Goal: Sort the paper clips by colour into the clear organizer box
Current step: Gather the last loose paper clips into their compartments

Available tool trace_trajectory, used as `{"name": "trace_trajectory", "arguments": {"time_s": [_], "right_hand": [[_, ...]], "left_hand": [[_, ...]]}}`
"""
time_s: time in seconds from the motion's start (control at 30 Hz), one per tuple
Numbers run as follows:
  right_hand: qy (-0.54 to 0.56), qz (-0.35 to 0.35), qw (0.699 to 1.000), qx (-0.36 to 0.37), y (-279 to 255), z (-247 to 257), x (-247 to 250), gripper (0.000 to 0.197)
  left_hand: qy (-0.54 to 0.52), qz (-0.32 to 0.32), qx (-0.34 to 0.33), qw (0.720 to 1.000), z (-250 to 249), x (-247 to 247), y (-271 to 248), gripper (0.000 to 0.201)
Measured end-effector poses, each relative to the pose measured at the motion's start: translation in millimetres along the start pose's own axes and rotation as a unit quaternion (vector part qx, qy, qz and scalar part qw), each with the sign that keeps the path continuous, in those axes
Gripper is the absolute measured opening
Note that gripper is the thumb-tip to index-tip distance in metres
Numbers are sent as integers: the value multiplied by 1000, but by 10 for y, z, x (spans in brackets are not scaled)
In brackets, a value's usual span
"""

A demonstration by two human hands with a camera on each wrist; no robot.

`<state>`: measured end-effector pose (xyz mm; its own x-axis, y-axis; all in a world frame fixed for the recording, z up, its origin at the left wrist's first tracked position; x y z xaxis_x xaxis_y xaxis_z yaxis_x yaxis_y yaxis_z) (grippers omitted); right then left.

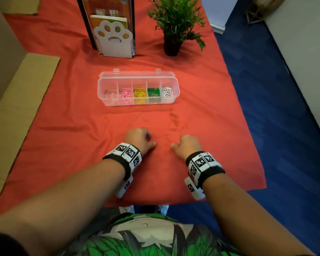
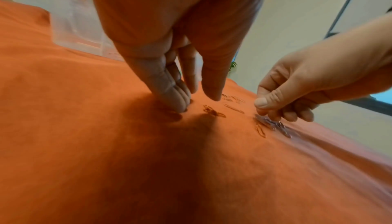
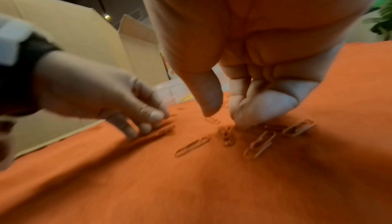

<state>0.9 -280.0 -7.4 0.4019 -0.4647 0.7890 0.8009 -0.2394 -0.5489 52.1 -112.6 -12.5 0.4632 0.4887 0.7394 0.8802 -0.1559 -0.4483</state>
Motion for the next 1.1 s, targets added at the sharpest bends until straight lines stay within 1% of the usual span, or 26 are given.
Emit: {"name": "trace_trajectory", "arguments": {"time_s": [0.03, 0.07, 0.13, 0.2, 0.27, 0.37, 0.5, 0.57, 0.67, 0.8, 0.93, 1.03, 1.1], "right_hand": [[-22, -3, 1000, 12, -21, 22, -38, 40], [-45, -6, 999, 30, -37, 53, -79, 40], [-79, -20, 995, 63, -73, 102, -148, 35], [-89, -29, 993, 77, -80, 106, -187, 35], [-88, -21, 992, 90, -70, 87, -184, 35], [-65, -7, 992, 108, -14, 71, -107, 24], [-26, -46, 989, 136, 134, 133, -3, 19], [-33, -52, 985, 158, 186, 194, -6, 22], [-73, -58, 979, 182, 213, 267, -79, 32], [-105, -59, 975, 186, 183, 328, -163, 35], [-131, -50, 972, 188, 180, 295, -166, 37], [-125, -36, 976, 173, 204, 176, -149, 41], [-112, -25, 979, 171, 220, 107, -132, 39]], "left_hand": [[11, -4, -4, 1000, -29, -32, -1, 33], [26, -6, -11, 1000, -59, -64, -5, 33], [59, -4, -28, 998, -105, -117, -18, 27], [75, -2, -40, 996, -132, -138, -27, 23], [83, 3, -43, 996, -141, -157, -20, 22], [95, 16, -41, 994, -150, -190, -15, 21], [111, 14, -55, 992, -137, -243, -48, 18], [115, 6, -63, 991, -122, -255, -64, 18], [140, 14, -68, 988, -83, -274, -70, 21], [173, 22, -69, 982, -26, -299, -73, 25], [203, 24, -81, 975, -7, -288, -99, 23], [218, 23, -92, 971, -30, -271, -143, 21], [240, 20, -89, 966, -46, -281, -155, 20]]}}
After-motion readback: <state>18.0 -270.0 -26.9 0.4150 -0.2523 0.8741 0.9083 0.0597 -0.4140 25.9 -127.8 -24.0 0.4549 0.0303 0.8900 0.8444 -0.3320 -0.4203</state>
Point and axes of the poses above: each hand's wrist, its own y-axis towards the middle knuckle, its own x-axis out of the back of the hand, z = x × y, the point moved 5 cm from there along y, towards the middle knuckle, and after that the axes turned 6 degrees about x, right-handed, at the moved point
